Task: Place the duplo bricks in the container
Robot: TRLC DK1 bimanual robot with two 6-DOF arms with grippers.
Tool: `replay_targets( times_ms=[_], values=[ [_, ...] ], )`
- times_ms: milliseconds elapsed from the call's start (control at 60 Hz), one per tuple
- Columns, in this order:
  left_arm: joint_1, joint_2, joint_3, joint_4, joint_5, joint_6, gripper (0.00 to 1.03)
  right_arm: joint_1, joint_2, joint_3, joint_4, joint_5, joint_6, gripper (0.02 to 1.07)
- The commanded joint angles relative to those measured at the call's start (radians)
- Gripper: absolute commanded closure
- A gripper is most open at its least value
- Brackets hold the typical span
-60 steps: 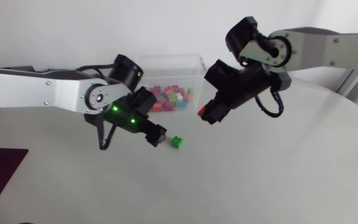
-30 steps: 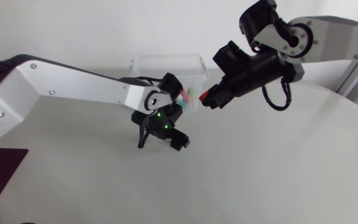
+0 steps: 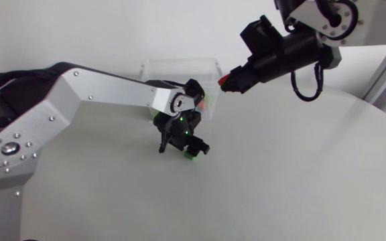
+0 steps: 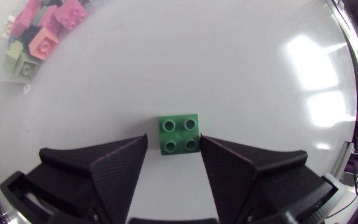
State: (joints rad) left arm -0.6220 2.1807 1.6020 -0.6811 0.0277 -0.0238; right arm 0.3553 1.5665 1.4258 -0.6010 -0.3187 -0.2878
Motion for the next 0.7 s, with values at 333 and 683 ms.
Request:
replay_targets(
  times_ms=[333, 683],
  values=[
    [0.007, 0.025, -0.008, -0.025, 0.0, -0.028, 0.79, -0.047, 0.024, 0.101, 0.073, -0.026, 0.095, 0.75],
    [0.056, -0.352, -0.298, 0.077, 0.008, -0.004, 0.79, -0.022, 0.219, 0.217, 0.248, 0.013, 0.199, 0.75]
  ],
)
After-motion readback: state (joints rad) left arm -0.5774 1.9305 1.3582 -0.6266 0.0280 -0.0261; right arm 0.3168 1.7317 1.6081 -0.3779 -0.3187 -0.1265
